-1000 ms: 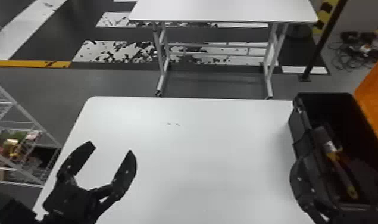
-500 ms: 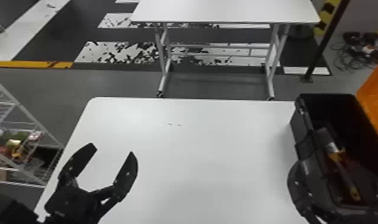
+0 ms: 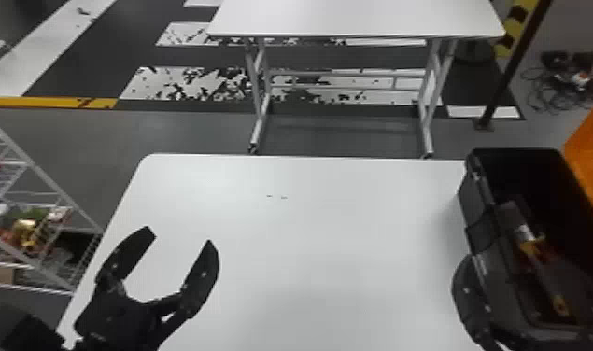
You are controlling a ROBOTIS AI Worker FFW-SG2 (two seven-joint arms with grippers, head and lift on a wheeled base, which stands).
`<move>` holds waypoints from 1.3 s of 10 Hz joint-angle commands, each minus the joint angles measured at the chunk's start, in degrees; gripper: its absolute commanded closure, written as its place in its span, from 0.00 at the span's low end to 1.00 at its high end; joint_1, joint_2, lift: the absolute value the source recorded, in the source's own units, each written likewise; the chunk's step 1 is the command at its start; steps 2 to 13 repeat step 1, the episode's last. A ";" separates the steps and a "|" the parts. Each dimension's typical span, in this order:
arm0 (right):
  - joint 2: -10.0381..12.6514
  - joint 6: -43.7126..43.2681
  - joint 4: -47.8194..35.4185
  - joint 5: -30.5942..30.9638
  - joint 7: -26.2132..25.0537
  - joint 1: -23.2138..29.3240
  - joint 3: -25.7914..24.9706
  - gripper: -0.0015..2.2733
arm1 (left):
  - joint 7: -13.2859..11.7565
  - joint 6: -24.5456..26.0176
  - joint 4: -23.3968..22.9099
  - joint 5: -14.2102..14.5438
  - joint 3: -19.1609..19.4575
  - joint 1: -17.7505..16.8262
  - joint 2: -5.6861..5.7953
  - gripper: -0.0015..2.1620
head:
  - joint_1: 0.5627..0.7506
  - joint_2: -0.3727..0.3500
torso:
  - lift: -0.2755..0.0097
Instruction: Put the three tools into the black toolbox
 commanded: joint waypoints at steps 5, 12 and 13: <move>-0.09 -0.01 0.09 0.06 0.00 0.00 0.00 0.04 | -0.08 0.02 0.04 0.00 0.00 -0.03 -0.10 0.04 | 0.70 0.65 | 0.79; -0.09 -0.01 0.09 0.06 0.00 0.00 0.00 0.04 | -0.08 0.02 0.04 0.00 0.00 -0.03 -0.10 0.04 | 0.70 0.65 | 0.79; -0.09 -0.01 0.09 0.06 0.00 0.00 0.00 0.04 | -0.08 0.02 0.04 0.00 0.00 -0.03 -0.10 0.04 | 0.70 0.65 | 0.79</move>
